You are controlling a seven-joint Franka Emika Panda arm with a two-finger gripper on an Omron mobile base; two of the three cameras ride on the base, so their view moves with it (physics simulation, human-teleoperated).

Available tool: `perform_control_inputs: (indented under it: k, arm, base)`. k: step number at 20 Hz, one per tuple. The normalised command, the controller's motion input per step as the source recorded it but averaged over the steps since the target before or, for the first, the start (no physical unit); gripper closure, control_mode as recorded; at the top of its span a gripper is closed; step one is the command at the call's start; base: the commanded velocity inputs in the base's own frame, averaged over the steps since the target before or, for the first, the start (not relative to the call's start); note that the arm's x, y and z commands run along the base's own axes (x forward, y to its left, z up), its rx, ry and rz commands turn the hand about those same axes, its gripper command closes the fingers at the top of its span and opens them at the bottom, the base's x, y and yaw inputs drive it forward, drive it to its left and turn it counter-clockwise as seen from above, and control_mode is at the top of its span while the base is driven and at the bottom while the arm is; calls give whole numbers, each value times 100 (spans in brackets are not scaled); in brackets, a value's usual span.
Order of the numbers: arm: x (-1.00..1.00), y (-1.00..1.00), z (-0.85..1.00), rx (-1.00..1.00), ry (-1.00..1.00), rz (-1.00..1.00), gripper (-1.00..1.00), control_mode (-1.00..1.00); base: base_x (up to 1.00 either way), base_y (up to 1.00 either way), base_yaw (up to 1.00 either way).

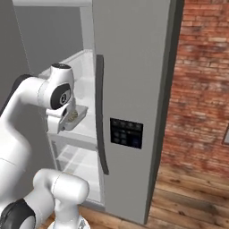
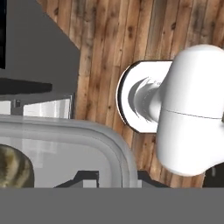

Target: Place two dumplings into each of the tupperware containers and then place the containers in the fridge.

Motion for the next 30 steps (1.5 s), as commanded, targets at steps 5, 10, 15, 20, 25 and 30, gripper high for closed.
perform_control_inputs:
  k: [5,10,15,20,25,30]
  arm:
    - [0,0,0,0,0,0,100,100]
    - [0,0,0,0,0,0,100,100]
    - [0,0,0,0,0,0,100,100]
    - [0,0,0,0,0,0,100,100]
    - [0,0,0,0,0,0,100,100]
    - [0,0,0,0,0,0,100,100]
  base:
    - [34,35,1]
    - [72,10,1]
    - [29,54,-4]
    - [3,37,-22]
    - [21,5,-24]
    - [56,17,-23]
